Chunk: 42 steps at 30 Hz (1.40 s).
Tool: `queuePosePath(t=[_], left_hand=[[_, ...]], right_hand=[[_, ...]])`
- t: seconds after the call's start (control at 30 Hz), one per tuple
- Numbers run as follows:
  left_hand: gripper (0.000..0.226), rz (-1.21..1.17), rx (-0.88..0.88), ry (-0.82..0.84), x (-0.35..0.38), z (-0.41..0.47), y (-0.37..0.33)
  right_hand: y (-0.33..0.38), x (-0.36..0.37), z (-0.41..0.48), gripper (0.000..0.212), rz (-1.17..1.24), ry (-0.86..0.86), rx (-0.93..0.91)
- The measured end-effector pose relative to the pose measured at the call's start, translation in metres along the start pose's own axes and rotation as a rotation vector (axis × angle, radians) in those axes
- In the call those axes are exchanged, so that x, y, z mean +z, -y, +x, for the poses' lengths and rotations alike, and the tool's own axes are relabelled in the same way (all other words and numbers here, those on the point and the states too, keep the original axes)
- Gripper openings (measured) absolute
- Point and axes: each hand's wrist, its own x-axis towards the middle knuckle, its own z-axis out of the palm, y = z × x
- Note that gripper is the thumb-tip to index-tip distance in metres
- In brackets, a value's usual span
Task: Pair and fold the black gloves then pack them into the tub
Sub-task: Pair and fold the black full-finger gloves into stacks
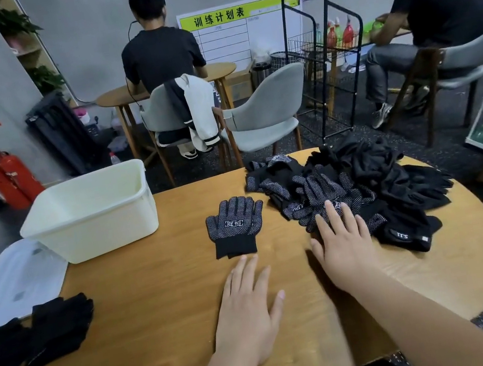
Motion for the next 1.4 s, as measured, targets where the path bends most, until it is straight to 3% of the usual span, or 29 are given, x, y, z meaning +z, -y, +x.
queuePosePath(t=[0.23,0.33,0.47,0.57,0.63,0.8,1.03,1.27,1.4], left_hand=[[0.066,-0.039,-0.024,-0.018,0.000,0.000,0.000],[0.066,-0.064,-0.024,-0.046,0.002,0.000,0.002],[0.063,-0.081,-0.017,-0.117,0.004,-0.002,0.003],[0.054,-0.108,-0.003,-0.192,0.005,-0.006,0.003],[0.048,-0.118,0.012,-0.258,0.007,-0.007,0.003],[0.047,-0.135,0.001,-0.292,0.008,-0.010,0.005],[0.053,-0.119,0.047,-0.208,0.012,-0.003,0.005],[0.024,-0.324,0.042,-0.249,0.018,-0.004,0.012],[0.014,-0.259,0.037,-0.195,0.004,-0.006,0.011]], right_hand=[[-0.013,-0.007,0.036,0.072,-0.067,0.050,0.026],[-0.011,-0.018,0.039,0.064,-0.018,-0.179,-0.053],[0.002,-0.037,0.038,0.034,0.127,-0.490,-0.268],[0.015,-0.050,0.037,0.017,0.297,-0.586,-0.391],[0.021,-0.053,0.037,0.013,0.386,-0.510,-0.394],[0.011,-0.026,0.027,0.024,0.376,0.019,-0.282],[0.019,0.008,-0.043,0.043,0.316,-0.202,-0.162],[0.025,0.006,-0.054,0.044,0.241,-0.225,-0.210],[0.025,0.007,-0.054,0.039,0.263,-0.224,-0.247]])
